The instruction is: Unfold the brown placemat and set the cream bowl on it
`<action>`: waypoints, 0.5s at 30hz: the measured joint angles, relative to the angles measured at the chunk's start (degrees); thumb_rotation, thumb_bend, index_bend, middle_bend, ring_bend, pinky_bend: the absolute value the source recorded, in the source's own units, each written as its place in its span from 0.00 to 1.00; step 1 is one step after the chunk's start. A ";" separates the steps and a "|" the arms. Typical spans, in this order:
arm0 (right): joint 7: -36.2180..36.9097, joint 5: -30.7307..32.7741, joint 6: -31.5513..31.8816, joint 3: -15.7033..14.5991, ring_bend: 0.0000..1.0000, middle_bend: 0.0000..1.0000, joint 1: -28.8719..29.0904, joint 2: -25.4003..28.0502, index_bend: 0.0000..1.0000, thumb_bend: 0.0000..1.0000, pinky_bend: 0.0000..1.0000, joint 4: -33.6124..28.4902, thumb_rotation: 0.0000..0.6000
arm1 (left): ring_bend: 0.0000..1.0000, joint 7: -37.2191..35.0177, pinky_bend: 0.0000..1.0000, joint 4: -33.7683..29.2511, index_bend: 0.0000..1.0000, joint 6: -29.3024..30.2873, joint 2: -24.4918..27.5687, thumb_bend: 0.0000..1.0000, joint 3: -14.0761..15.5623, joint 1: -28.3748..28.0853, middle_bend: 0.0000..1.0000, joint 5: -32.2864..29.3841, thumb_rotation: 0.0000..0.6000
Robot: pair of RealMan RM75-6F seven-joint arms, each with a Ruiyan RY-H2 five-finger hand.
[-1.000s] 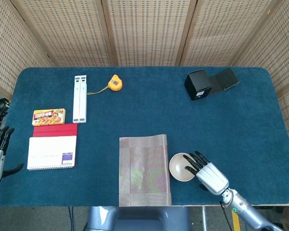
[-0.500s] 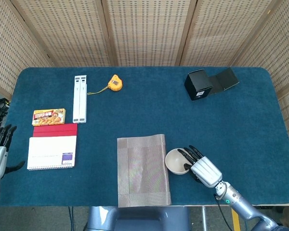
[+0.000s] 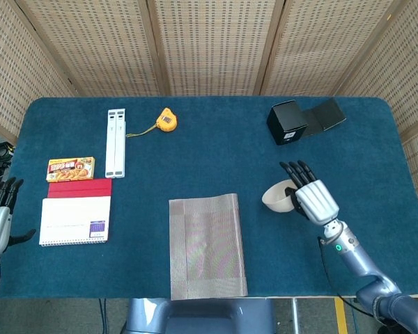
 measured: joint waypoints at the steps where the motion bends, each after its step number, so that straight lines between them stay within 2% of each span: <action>1: 0.36 0.67 -0.41 0.56 0.00 0.00 0.60 -0.16 0.68 0.80 0.00 1.16 1.00 | 0.00 0.10 0.00 0.06 0.00 -0.11 -0.05 0.00 -0.07 -0.09 0.00 -0.27 1.00; 8: 1.80 5.63 -6.11 3.77 0.00 0.00 4.95 -2.07 0.68 0.80 0.00 9.59 1.00 | 0.00 1.11 0.00 0.21 0.00 -0.45 -0.59 0.00 -0.31 -0.70 0.00 -1.33 1.00; 15: 1.31 13.86 -16.62 7.57 0.00 0.00 9.01 -7.84 0.68 0.80 0.00 21.43 1.00 | 0.00 1.33 0.00 0.40 0.00 -0.49 -0.76 0.00 -0.38 -0.93 0.00 -2.06 1.00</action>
